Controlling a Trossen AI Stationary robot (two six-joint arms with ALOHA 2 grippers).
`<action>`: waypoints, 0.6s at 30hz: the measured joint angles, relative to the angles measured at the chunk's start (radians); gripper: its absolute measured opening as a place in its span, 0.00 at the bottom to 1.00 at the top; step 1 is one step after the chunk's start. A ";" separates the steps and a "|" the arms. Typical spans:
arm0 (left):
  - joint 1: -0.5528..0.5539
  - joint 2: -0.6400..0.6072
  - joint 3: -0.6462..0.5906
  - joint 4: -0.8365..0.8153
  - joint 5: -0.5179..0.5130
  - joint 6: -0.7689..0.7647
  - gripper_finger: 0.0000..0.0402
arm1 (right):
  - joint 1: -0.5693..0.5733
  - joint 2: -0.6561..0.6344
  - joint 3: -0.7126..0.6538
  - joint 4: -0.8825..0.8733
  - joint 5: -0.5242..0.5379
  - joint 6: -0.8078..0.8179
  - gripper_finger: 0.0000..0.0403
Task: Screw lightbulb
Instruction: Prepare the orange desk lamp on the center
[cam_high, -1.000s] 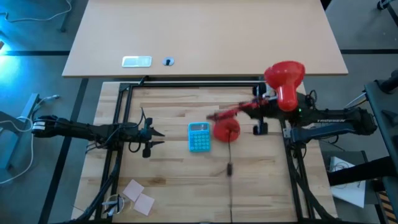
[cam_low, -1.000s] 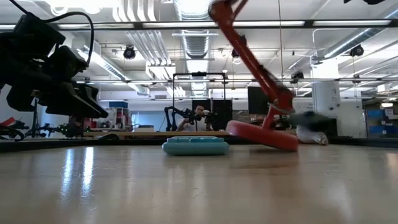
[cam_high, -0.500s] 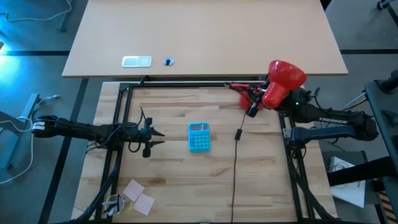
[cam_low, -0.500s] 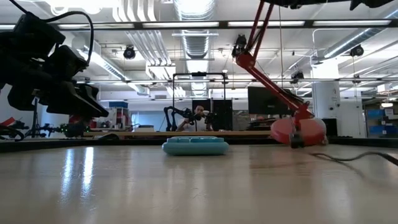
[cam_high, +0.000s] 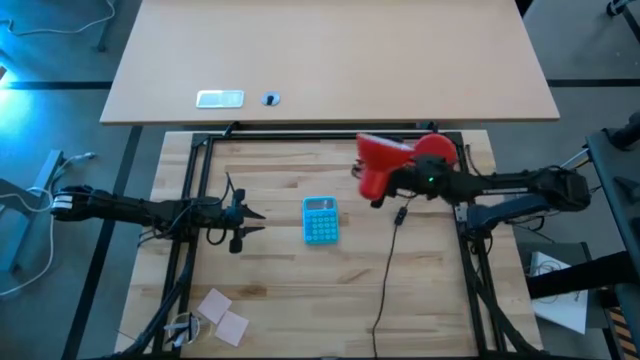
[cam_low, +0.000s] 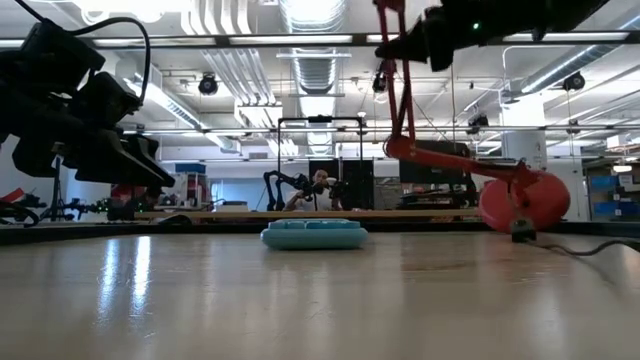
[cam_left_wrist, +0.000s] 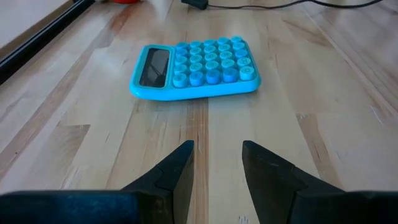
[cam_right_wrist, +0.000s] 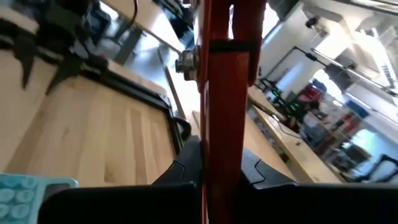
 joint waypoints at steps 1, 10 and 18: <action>0.000 0.000 0.000 0.001 0.000 0.000 0.32 | 0.017 0.024 0.000 0.020 0.028 -0.020 0.04; 0.000 0.000 0.000 0.002 0.000 0.000 0.32 | 0.164 0.258 0.003 0.283 0.237 -0.147 0.04; 0.000 0.000 0.000 0.002 0.000 0.000 0.32 | 0.262 0.443 0.009 0.450 0.348 -0.235 0.04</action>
